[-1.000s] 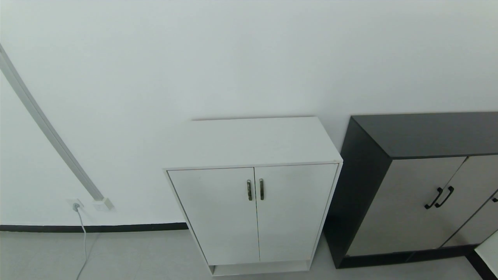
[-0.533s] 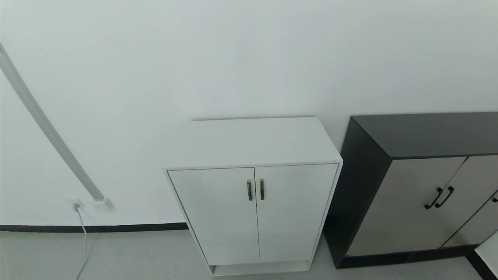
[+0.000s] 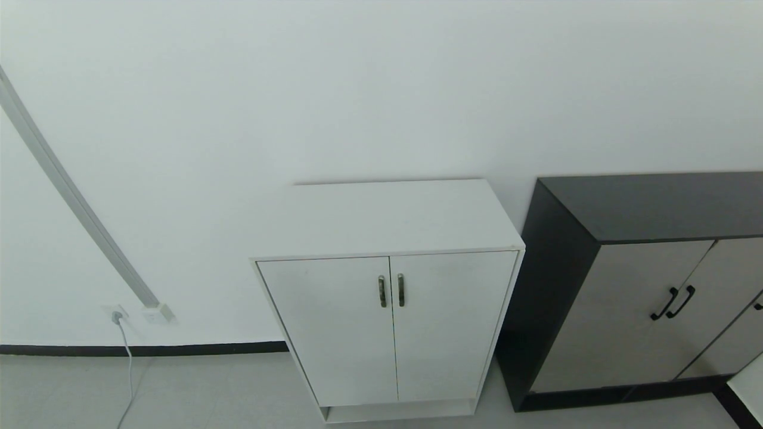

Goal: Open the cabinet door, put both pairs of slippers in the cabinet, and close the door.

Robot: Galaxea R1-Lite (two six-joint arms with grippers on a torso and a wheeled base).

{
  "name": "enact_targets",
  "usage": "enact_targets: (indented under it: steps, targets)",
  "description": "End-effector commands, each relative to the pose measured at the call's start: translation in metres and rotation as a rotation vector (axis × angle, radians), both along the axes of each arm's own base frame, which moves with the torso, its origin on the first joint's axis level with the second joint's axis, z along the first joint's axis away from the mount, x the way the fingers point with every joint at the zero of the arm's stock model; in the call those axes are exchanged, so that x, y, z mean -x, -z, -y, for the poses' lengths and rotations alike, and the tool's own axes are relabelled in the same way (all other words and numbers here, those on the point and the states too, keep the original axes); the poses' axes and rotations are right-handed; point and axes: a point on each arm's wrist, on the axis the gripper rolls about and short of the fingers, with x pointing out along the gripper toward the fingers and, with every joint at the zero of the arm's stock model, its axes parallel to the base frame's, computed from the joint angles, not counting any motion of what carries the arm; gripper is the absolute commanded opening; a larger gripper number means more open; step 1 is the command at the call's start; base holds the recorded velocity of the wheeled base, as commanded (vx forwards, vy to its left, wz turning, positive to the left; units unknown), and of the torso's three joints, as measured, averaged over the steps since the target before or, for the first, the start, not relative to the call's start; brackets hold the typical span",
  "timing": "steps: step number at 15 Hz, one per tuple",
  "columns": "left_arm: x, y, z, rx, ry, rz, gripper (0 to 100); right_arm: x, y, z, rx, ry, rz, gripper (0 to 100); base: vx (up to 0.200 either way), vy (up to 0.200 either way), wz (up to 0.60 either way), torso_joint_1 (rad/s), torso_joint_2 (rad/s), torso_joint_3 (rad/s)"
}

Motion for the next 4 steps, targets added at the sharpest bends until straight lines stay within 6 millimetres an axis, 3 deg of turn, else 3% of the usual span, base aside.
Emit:
enact_targets:
  steps: [1,4]
  targets:
    - [0.0,0.0,0.0,0.001,-0.001,0.0,0,0.0058,0.001,-0.0005,-0.002,0.023,0.076,0,0.0,0.0,0.0,0.0,0.0,0.0]
    - [0.0,0.0,0.0,0.002,-0.001,0.0,0,0.0093,0.0017,0.0002,-0.035,-0.027,0.119,0,0.0,0.0,0.0,0.0,0.0,0.0]
